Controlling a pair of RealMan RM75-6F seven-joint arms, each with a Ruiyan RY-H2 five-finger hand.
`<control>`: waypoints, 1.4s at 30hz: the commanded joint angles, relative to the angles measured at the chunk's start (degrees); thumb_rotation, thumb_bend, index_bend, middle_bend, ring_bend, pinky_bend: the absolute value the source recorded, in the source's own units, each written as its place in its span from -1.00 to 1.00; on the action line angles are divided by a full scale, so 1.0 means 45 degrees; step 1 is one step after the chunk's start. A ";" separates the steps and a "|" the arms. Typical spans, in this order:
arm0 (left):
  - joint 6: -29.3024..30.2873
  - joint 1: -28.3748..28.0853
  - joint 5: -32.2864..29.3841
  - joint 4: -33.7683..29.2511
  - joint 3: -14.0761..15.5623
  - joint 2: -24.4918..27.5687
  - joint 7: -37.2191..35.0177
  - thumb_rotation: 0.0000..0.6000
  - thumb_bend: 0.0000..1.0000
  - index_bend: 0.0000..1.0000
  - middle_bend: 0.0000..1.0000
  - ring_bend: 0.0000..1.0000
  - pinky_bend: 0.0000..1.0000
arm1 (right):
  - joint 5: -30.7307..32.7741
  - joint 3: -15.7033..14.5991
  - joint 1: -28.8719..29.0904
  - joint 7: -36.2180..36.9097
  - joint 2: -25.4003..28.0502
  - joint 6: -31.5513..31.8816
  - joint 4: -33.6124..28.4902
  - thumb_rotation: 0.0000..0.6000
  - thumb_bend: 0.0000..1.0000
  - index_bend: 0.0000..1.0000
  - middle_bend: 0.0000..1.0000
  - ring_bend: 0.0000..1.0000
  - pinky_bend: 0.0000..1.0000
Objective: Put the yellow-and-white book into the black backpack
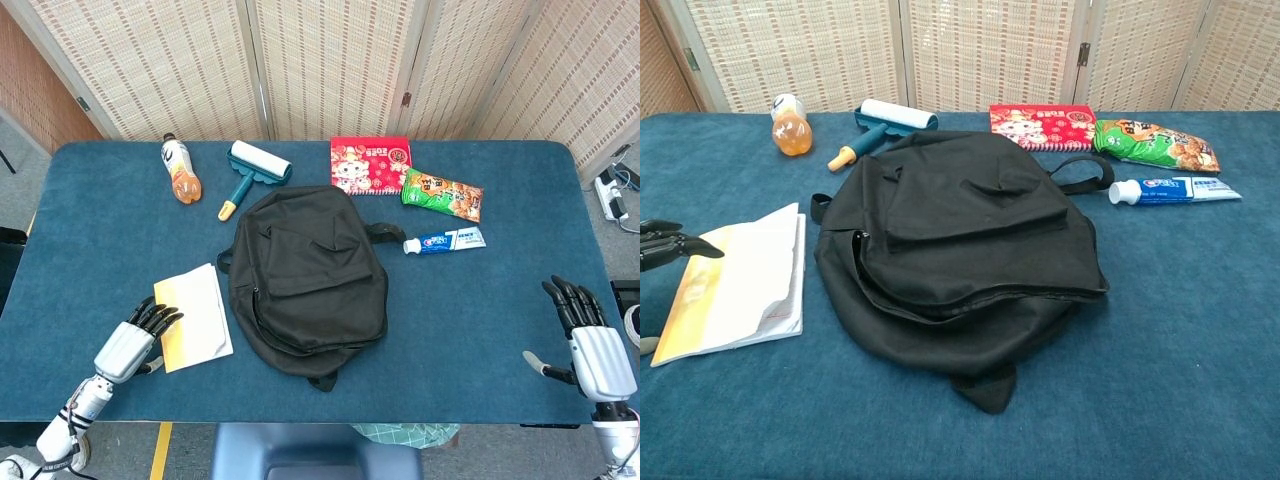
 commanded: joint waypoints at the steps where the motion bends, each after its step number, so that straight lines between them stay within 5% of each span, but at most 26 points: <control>1: -0.0098 -0.0033 -0.0081 0.0023 -0.0030 -0.0081 -0.0249 1.00 -0.47 -0.62 -0.60 -0.66 -0.80 | 0.0009 0.0001 -0.0012 0.0004 0.0000 0.0010 0.0013 1.00 -0.77 -1.00 -0.86 -0.95 -1.00; 19: 0.0382 -0.0155 -0.0251 0.0816 -0.0192 -0.0784 -0.1270 1.00 -0.09 -0.48 -0.46 -0.53 -0.74 | 0.0052 0.0018 -0.0112 0.0020 0.0017 0.0125 0.0012 1.00 -0.77 -1.00 -0.86 -0.95 -1.00; 34: 0.0593 -0.0778 -0.0480 0.0582 -0.0624 -0.1193 -0.1634 1.00 -0.11 -0.43 -0.42 -0.51 -0.72 | 0.0077 0.0014 -0.0207 0.0242 0.0006 0.0205 0.0159 1.00 -0.77 -1.00 -0.86 -0.95 -1.00; 42: 0.0858 -0.0779 -0.0573 0.0418 -0.0704 -0.1254 -0.1943 1.00 -0.10 -0.24 -0.38 -0.46 -0.68 | 0.0110 0.0017 -0.0238 0.0319 0.0000 0.0204 0.0224 1.00 -0.77 -1.00 -0.86 -0.95 -1.00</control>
